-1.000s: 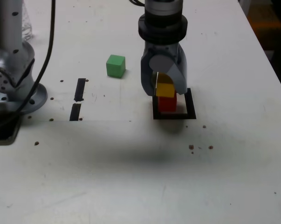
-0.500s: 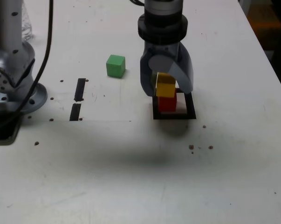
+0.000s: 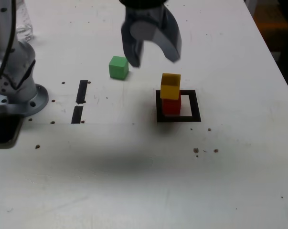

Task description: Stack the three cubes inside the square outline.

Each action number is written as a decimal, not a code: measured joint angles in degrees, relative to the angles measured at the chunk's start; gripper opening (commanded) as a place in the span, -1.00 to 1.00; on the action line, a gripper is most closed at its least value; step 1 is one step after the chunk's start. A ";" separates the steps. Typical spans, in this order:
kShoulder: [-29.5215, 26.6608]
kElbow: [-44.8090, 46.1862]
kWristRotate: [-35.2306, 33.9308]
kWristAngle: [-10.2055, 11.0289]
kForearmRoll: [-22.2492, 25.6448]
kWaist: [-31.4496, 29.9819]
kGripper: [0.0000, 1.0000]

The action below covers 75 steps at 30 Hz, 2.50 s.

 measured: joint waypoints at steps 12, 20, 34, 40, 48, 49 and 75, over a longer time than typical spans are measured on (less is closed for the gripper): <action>-7.06 11.09 8.44 4.00 0.59 8.37 0.47; -7.55 17.57 10.42 5.29 -4.07 8.84 0.64; -7.94 24.58 19.66 8.15 -13.26 12.62 0.89; -7.02 25.05 22.03 8.24 -15.02 15.77 0.88; -2.52 25.22 24.04 7.94 -17.97 18.98 0.88; -2.08 25.38 24.22 7.80 -18.65 19.15 0.88; 6.78 26.41 26.56 3.42 -26.37 25.09 -0.59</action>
